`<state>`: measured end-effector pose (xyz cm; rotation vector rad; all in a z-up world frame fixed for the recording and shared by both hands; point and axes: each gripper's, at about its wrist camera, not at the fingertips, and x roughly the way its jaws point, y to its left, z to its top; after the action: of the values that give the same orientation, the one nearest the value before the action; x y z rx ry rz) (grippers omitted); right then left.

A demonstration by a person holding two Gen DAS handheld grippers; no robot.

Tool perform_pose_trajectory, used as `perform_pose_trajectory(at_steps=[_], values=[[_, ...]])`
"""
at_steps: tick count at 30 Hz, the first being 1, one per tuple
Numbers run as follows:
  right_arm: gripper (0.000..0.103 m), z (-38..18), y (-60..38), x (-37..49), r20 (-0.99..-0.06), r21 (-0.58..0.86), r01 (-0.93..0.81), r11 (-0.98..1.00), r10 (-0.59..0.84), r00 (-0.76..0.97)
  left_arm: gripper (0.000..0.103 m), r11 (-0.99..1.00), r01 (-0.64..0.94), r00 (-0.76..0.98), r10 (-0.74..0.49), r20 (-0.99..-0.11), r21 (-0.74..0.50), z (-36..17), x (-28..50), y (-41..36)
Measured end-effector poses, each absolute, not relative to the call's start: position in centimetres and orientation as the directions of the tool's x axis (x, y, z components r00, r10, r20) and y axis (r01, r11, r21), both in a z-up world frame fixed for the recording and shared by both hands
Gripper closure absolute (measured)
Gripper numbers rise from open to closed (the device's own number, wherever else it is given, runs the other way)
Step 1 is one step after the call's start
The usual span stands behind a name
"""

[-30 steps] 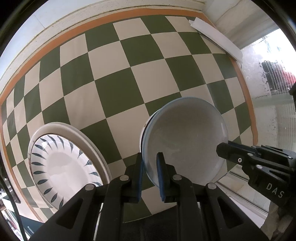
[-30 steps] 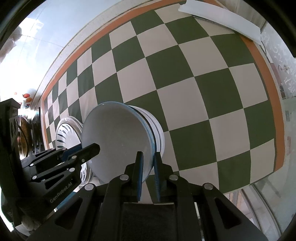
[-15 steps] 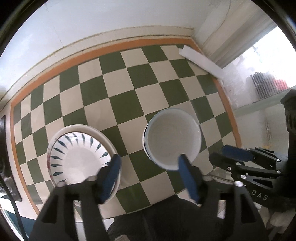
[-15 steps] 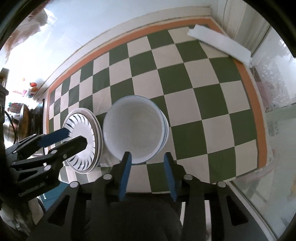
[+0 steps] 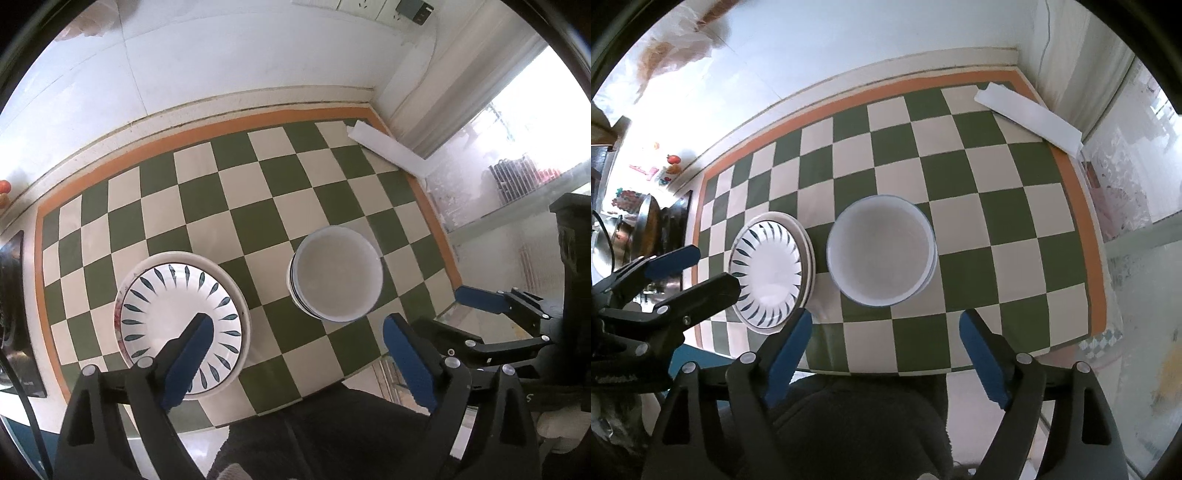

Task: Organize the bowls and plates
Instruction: 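Open both tools and pull them back from the bowl stack, then grip the rim of the bowl stack with both tools and lift it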

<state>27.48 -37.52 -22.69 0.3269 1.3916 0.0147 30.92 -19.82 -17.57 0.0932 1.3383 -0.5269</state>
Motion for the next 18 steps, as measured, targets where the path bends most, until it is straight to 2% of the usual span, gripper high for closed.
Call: perform_pose_trajectory(at_steps=[11, 18], values=[[0.01, -22.4, -38.4, 27.2, -0.963, 0.215, 0.205, 0.955, 0.172, 0.21, 0.006, 0.884, 0.39, 0.133, -0.33, -0.935, -0.257, -18.0, 31.3, -19.6], [0.009, -26.3, -40.8, 28.4, -0.929, 0.345, 0.279, 0.896, 0.285, 0.236, 0.006, 0.879, 0.325, 0.017, -0.375, -0.927, -0.35, -23.2, 35.1, -20.8]])
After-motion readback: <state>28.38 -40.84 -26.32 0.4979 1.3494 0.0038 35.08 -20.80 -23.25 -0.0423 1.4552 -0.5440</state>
